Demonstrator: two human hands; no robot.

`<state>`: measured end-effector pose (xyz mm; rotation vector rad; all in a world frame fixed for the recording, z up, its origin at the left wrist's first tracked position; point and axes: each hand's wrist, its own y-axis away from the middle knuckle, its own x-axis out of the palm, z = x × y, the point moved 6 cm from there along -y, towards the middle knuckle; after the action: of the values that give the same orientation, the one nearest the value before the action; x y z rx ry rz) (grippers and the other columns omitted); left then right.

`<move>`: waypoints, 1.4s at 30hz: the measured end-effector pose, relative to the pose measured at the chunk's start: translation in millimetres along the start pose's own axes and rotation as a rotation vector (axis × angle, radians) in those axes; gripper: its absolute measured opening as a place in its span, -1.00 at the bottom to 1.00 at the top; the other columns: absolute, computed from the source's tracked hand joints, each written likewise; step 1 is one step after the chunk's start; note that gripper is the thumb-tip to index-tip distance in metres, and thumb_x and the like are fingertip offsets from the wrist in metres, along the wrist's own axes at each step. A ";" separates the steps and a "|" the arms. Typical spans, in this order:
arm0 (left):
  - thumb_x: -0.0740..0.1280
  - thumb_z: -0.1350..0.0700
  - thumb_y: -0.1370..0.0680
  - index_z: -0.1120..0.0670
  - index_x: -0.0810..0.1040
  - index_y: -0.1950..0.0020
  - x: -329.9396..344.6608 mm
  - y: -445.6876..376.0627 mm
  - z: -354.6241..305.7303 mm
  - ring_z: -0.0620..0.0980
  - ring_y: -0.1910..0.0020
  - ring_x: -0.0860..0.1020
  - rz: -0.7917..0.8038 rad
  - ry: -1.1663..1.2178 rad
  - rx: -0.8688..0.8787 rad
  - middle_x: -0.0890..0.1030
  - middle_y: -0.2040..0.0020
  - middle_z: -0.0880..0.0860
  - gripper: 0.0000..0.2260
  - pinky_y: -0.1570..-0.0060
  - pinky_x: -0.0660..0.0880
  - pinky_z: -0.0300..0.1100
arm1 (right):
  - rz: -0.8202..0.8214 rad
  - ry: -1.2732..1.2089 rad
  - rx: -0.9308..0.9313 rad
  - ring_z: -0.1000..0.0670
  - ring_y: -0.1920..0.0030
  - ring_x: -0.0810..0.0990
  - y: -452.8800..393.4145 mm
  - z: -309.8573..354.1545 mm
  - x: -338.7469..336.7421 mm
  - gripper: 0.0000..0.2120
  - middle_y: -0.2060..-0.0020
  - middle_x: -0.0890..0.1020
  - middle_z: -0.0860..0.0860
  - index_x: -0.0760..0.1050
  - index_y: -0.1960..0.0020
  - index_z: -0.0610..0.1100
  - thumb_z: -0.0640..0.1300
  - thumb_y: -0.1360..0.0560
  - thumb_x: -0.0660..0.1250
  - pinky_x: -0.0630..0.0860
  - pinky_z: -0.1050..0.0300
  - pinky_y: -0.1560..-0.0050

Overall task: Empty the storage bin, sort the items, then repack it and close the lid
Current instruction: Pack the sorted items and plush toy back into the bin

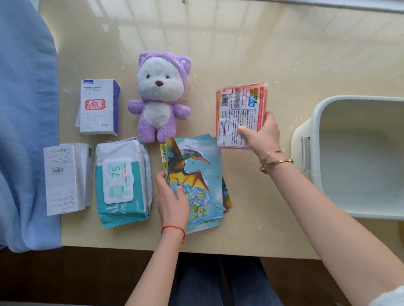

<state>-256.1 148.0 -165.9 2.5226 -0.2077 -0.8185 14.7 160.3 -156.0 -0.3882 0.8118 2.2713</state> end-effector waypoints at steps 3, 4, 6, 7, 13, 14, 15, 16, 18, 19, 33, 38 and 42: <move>0.18 0.29 -0.58 0.07 0.20 -0.38 -11.4 10.5 -27.2 -0.04 -0.07 0.50 0.035 0.025 0.111 0.47 -0.19 0.06 -0.60 0.00 0.42 -0.18 | 0.009 -0.193 0.043 0.01 -0.03 0.62 19.1 7.0 -37.3 -0.61 -0.05 0.59 0.00 0.36 -0.16 -0.13 -0.26 -0.41 0.43 0.61 0.15 0.01; 0.18 0.29 -0.58 0.09 0.19 -0.40 -14.9 15.9 -39.8 -0.07 -0.08 0.48 0.048 0.038 0.142 0.45 -0.20 0.04 -0.59 -0.01 0.39 -0.25 | 0.009 -0.258 0.057 0.02 -0.02 0.62 26.5 9.2 -53.8 -0.61 -0.07 0.60 -0.01 0.37 -0.18 -0.15 -0.27 -0.42 0.44 0.61 0.15 0.02; 0.18 0.27 -0.59 0.09 0.19 -0.41 -21.7 23.9 -60.4 -0.08 -0.08 0.47 0.058 0.064 0.187 0.46 -0.18 0.02 -0.59 -0.01 0.37 -0.30 | 0.013 -0.401 0.095 -0.01 -0.02 0.65 38.1 8.5 -80.5 -0.58 -0.10 0.63 -0.07 0.41 -0.22 -0.21 -0.31 -0.40 0.44 0.62 0.08 0.01; 0.19 0.26 -0.59 0.07 0.20 -0.40 -23.7 29.4 -73.7 -0.07 -0.08 0.49 0.061 0.069 0.216 0.48 -0.16 0.02 -0.60 -0.03 0.39 -0.25 | 0.012 -0.475 0.106 -0.03 -0.01 0.66 45.1 8.8 -96.7 -0.57 -0.10 0.63 -0.11 0.42 -0.23 -0.23 -0.34 -0.40 0.43 0.63 0.07 0.02; 0.26 0.23 -0.56 0.01 0.28 -0.33 -11.0 62.6 -151.0 -0.10 -0.13 0.53 0.103 0.129 0.360 0.54 -0.17 0.00 -0.62 -0.20 0.47 -0.02 | 0.031 -0.728 0.084 -0.09 -0.11 0.63 79.7 4.3 -201.8 -0.55 -0.14 0.62 -0.14 0.42 -0.28 -0.25 -0.37 -0.41 0.38 0.61 0.02 -0.05; 0.28 0.23 -0.55 0.00 0.30 -0.31 -4.1 67.7 -163.0 -0.07 -0.17 0.53 0.103 0.143 0.383 0.55 -0.18 0.01 -0.63 -0.22 0.47 0.03 | 0.030 -0.744 0.068 -0.09 -0.11 0.63 82.5 2.3 -220.7 -0.51 -0.14 0.62 -0.13 0.42 -0.27 -0.24 -0.32 -0.37 0.42 0.61 0.03 -0.05; 0.30 0.24 -0.54 0.00 0.32 -0.29 3.4 75.0 -176.5 -0.06 -0.19 0.53 0.104 0.163 0.402 0.55 -0.18 0.02 -0.63 -0.23 0.47 0.04 | 0.032 -0.751 0.053 -0.08 -0.10 0.64 84.5 -0.2 -239.2 -0.45 -0.13 0.63 -0.12 0.43 -0.26 -0.22 -0.26 -0.29 0.47 0.61 0.04 -0.04; 0.31 0.25 -0.53 0.01 0.33 -0.28 13.2 81.8 -188.0 -0.07 -0.19 0.53 0.108 0.193 0.411 0.56 -0.18 0.02 -0.63 -0.23 0.47 0.03 | 0.033 -0.745 0.043 -0.06 -0.10 0.64 85.9 -3.6 -257.5 -0.38 -0.12 0.63 -0.10 0.45 -0.24 -0.20 -0.18 -0.21 0.51 0.62 0.05 -0.03; 0.31 0.30 -0.52 0.03 0.35 -0.25 37.3 96.1 -207.7 -0.11 -0.13 0.56 0.132 0.257 0.411 0.57 -0.12 0.01 -0.64 -0.20 0.49 -0.01 | 0.029 -0.692 0.031 -0.06 -0.09 0.65 84.3 -15.7 -291.5 -0.32 -0.12 0.64 -0.09 0.46 -0.22 -0.16 -0.11 -0.13 0.54 0.61 0.03 -0.03; 0.30 0.32 -0.52 0.03 0.35 -0.23 51.7 103.0 -215.0 -0.11 -0.10 0.57 0.147 0.277 0.401 0.57 -0.10 0.01 -0.64 -0.18 0.50 -0.01 | 0.034 -0.652 0.023 -0.05 -0.09 0.65 82.2 -22.8 -307.0 -0.35 -0.12 0.64 -0.09 0.46 -0.22 -0.14 -0.11 -0.16 0.54 0.61 0.01 -0.04; 0.21 0.28 -0.58 0.09 0.22 -0.39 259.7 129.1 -196.3 -0.05 -0.07 0.52 0.193 0.012 0.160 0.51 -0.17 0.07 -0.60 -0.02 0.46 -0.30 | 0.065 -0.130 0.271 -0.12 -0.05 0.62 -16.0 -170.8 -346.3 -0.55 -0.07 0.61 -0.13 0.39 -0.15 -0.20 -0.30 -0.34 0.49 0.57 -0.14 -0.12; 0.22 0.30 -0.56 0.07 0.18 -0.45 286.5 107.6 -164.2 0.09 -0.12 0.52 0.163 -0.085 0.007 0.52 -0.21 0.13 -0.51 -0.12 0.46 -0.10 | 0.113 -0.022 0.324 -0.15 -0.08 0.60 -46.6 -204.0 -311.9 -0.52 -0.07 0.59 -0.14 0.37 -0.13 -0.18 -0.26 -0.30 0.51 0.55 -0.13 -0.14; 0.22 0.30 -0.55 0.06 0.17 -0.45 298.6 93.9 -152.5 0.17 -0.14 0.50 0.169 -0.193 -0.078 0.50 -0.21 0.19 -0.50 -0.11 0.45 -0.04 | 0.147 0.066 0.380 -0.14 -0.08 0.59 -57.6 -218.3 -298.5 -0.55 -0.06 0.59 -0.11 0.39 -0.14 -0.20 -0.27 -0.32 0.49 0.55 -0.09 -0.14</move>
<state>75.5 41.6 -166.0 2.3162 -0.4374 -0.9802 280.1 -99.0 -205.9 -0.2336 1.3141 2.1782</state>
